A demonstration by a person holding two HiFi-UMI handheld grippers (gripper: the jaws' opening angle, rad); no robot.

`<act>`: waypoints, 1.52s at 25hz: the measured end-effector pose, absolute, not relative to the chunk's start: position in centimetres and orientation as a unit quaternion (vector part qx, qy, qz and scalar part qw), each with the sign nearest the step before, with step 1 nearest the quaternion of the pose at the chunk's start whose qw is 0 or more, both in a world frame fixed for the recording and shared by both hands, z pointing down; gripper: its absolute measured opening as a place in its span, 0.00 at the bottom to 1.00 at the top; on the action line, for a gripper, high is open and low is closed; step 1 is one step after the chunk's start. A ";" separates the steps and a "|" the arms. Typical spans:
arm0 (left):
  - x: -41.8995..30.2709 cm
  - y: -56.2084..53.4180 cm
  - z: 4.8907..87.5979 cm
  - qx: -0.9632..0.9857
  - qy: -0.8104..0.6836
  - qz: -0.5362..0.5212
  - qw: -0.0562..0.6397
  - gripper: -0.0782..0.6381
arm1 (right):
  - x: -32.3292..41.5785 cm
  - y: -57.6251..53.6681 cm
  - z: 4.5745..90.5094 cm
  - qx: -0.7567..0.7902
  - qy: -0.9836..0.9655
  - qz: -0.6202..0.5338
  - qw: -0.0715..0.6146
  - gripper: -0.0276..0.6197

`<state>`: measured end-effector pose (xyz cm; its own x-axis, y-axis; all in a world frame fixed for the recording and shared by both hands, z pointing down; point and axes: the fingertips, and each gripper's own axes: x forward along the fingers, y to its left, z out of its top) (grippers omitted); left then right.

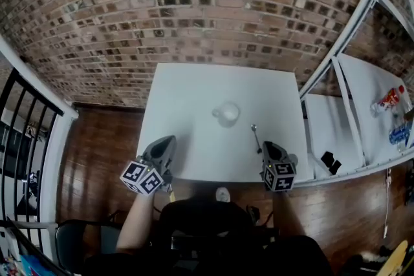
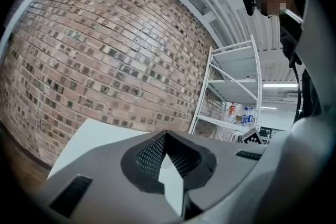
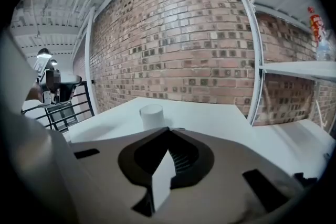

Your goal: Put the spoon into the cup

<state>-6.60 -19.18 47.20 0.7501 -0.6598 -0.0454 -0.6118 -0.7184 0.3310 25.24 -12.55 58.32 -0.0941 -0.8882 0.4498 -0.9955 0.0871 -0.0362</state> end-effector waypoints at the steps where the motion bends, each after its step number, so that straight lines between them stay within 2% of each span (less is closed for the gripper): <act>1: -6.6 -19.3 47.2 0.923 -0.346 -0.078 0.149 0.10 | 25.2 -12.7 58.6 0.653 -0.720 0.169 0.161 0.05; 3: -6.7 -19.5 47.3 0.922 -0.349 -0.074 0.148 0.10 | 25.1 -13.1 59.2 0.651 -0.721 0.172 0.166 0.05; 5: -6.9 -19.5 47.6 0.920 -0.354 -0.071 0.149 0.10 | 25.2 -13.3 60.0 0.649 -0.719 0.179 0.171 0.11; 8: -7.4 -19.4 48.5 0.916 -0.363 -0.065 0.158 0.10 | 25.4 -13.6 61.2 0.648 -0.715 0.189 0.183 0.15; 9: -7.6 -19.3 48.8 0.914 -0.366 -0.062 0.162 0.10 | 25.5 -13.7 61.7 0.647 -0.714 0.192 0.187 0.22; 14: -7.9 -19.3 49.7 0.909 -0.376 -0.052 0.173 0.10 | 26.0 -13.9 64.3 0.641 -0.706 0.213 0.214 0.23; 16: -7.9 -19.3 49.9 0.908 -0.378 -0.049 0.176 0.10 | 26.2 -14.0 65.8 0.634 -0.703 0.228 0.227 0.30; 25: -8.8 -18.3 51.0 0.899 -0.396 -0.039 0.185 0.10 | 27.1 -13.2 71.0 0.626 -0.674 0.271 0.283 0.30; 38: -10.3 -17.6 51.4 0.892 -0.410 -0.032 0.187 0.10 | 27.2 -12.5 72.5 0.640 -0.653 0.281 0.291 0.32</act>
